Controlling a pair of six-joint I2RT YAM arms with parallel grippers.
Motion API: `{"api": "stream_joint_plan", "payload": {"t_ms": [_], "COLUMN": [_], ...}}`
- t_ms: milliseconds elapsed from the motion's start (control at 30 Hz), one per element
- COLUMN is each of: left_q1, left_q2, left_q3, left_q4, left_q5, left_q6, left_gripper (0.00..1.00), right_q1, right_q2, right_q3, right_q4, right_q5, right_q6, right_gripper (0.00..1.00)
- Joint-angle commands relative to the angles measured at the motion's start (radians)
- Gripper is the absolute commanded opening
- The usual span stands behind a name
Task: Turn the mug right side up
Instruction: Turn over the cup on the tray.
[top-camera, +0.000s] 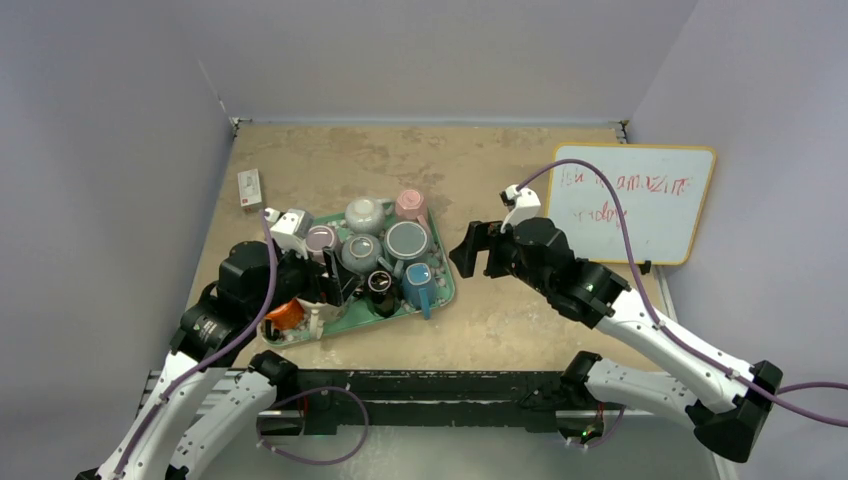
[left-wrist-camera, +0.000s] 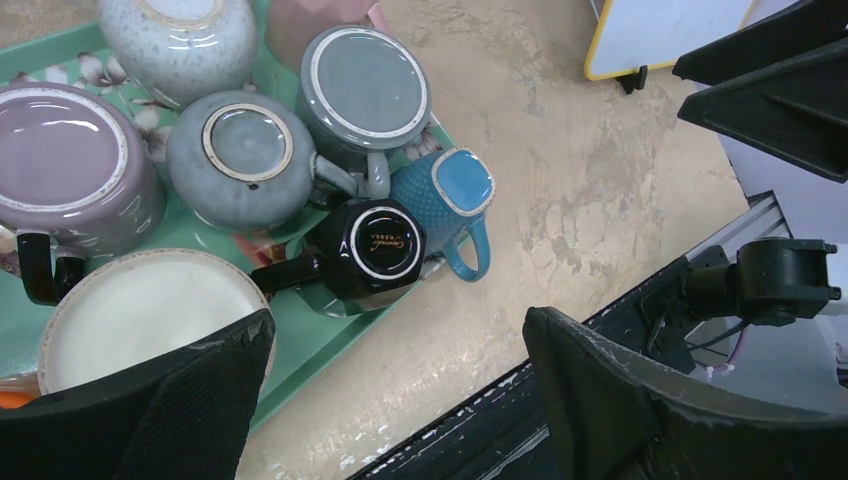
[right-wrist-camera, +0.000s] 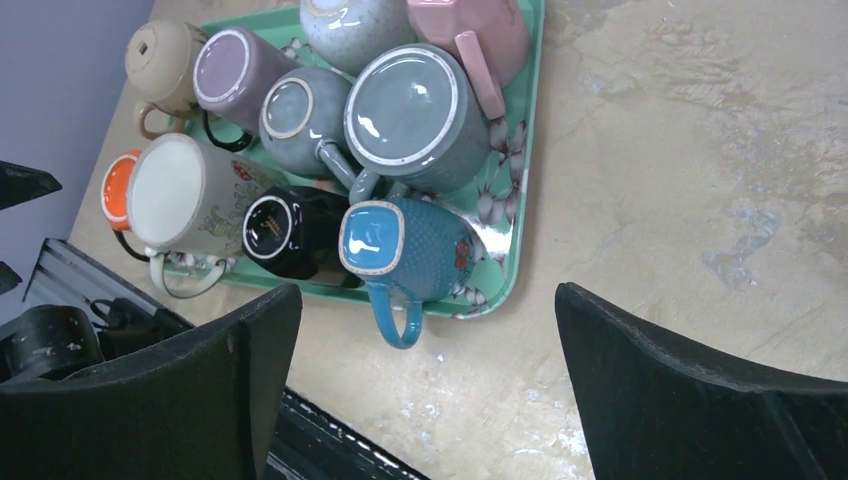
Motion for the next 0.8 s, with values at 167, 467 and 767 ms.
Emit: {"api": "stream_joint_plan", "payload": {"t_ms": [167,467,767], "left_q1": [-0.005,-0.006,-0.005], "left_q2": [0.011,0.021,0.004], "left_q3": [0.013,0.012,0.008], "left_q4": [0.029,0.031,0.025], "left_q5": [0.021,0.029,-0.004], "left_q6": [0.006,0.009,0.003], "left_gripper": [0.95,0.94,0.94], "right_q1": [0.006,0.006,0.006], "right_q2": [0.012,0.071,0.343], "right_q3": [0.076,0.090,0.199], "right_q4": [0.008,0.014,0.099], "right_q5": [0.061,0.154,0.163], "right_q6": [0.024,-0.024,-0.145], "right_gripper": [0.99,0.99,0.64]}}
